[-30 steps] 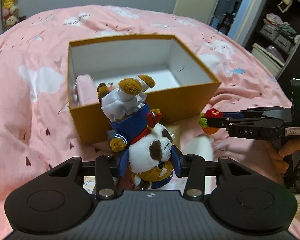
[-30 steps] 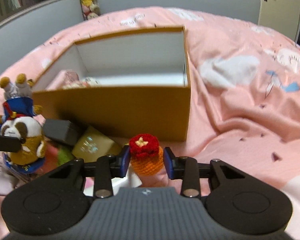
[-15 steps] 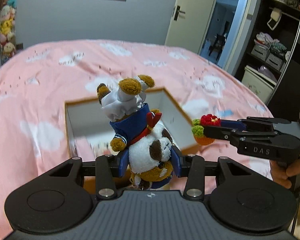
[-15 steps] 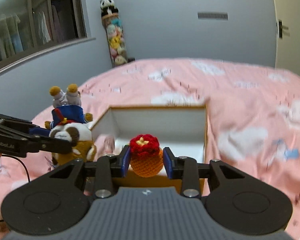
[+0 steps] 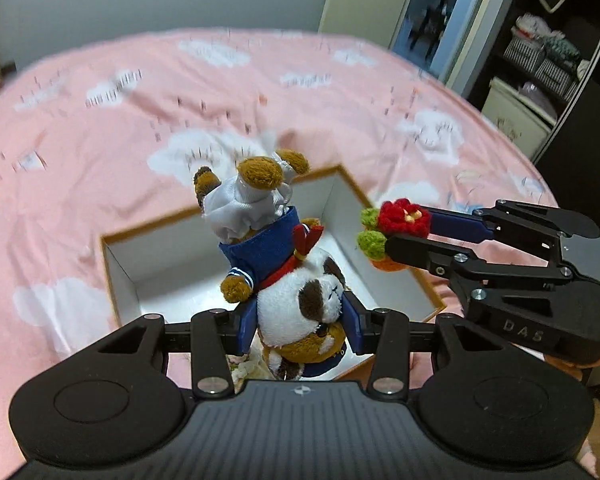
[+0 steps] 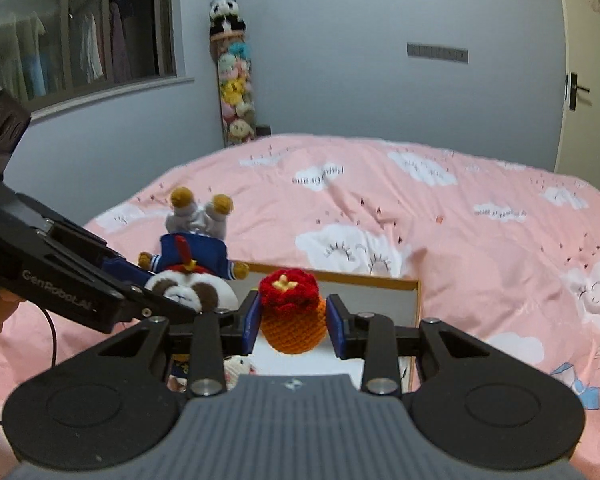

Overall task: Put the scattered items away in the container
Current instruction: 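Lower the dog into the box and open the left tool while the right tool carries the flower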

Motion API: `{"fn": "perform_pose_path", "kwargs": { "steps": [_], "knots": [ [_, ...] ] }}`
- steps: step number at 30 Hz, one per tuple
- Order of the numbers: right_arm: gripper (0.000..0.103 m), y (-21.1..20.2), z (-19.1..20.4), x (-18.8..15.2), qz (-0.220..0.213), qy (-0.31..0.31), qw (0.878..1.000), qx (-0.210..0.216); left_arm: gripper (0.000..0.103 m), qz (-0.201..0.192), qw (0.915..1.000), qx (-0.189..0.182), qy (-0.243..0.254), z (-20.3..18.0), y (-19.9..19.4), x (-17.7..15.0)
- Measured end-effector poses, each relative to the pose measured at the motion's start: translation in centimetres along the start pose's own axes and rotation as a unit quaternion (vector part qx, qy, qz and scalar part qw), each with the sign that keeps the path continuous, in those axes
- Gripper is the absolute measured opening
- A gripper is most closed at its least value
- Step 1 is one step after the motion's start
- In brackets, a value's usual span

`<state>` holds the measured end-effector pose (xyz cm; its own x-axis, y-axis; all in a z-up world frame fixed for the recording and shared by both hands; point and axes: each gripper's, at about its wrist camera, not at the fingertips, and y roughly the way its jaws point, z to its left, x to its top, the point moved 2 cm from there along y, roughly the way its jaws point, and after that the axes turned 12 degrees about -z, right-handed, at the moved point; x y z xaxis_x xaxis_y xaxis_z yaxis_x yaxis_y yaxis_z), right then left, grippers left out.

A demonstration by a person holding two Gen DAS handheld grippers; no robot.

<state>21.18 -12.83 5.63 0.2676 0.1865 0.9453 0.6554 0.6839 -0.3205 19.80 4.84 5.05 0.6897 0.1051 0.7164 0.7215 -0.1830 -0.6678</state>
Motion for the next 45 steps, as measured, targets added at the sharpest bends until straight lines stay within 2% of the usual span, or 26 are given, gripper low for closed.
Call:
{"fn": "perform_pose_path", "kwargs": {
  "steps": [4, 10, 15, 19, 23, 28, 35, 36, 40, 45],
  "knots": [
    [0.037, 2.9, -1.1, -1.6, 0.043, 0.028, 0.999, 0.002, 0.050, 0.048, 0.9988, -0.004, -0.011, 1.0, 3.7, -0.8],
    [0.038, 5.5, -2.7, -4.5, 0.099, 0.083, 0.992, 0.008, 0.050, 0.109, 0.9921, -0.015, -0.061, 2.6, 7.9, -2.4],
    [0.037, 6.9, -3.7, -6.5, 0.142, 0.102, 0.985, -0.002, 0.050, 0.177, 0.9800, -0.014, -0.089, 3.1, 11.0, -3.3],
    [0.037, 8.0, -4.4, -7.7, 0.170, 0.119, 0.978, 0.001, 0.051, 0.218, 0.9725, 0.005, -0.081, 3.2, 12.7, -4.1],
    [0.037, 8.8, -4.3, -7.9, 0.187, 0.123, 0.975, 0.009, 0.053, 0.229, 0.9682, 0.005, -0.102, 4.0, 13.0, -4.5],
    [0.037, 9.3, -4.6, -8.1, 0.200, 0.136, 0.970, 0.017, 0.054, 0.223, 0.9684, -0.003, -0.112, 4.8, 12.2, -4.6],
    [0.037, 9.9, -4.4, -8.2, 0.206, 0.140, 0.969, 0.007, 0.054, 0.216, 0.9654, -0.015, -0.145, 6.5, 10.8, -4.8],
    [0.037, 10.0, -4.5, -8.2, 0.206, 0.143, 0.968, 0.003, 0.057, 0.215, 0.9651, -0.022, -0.148, 6.6, 10.6, -4.7],
    [0.037, 10.7, -4.4, -8.5, 0.210, 0.151, 0.966, -0.016, 0.063, 0.214, 0.9676, -0.039, -0.128, 6.2, 9.6, -4.3],
    [0.037, 11.6, -4.2, -9.2, 0.222, 0.162, 0.961, -0.022, 0.062, 0.209, 0.9709, -0.036, -0.111, 6.2, 8.7, -4.2]
  ]
}}
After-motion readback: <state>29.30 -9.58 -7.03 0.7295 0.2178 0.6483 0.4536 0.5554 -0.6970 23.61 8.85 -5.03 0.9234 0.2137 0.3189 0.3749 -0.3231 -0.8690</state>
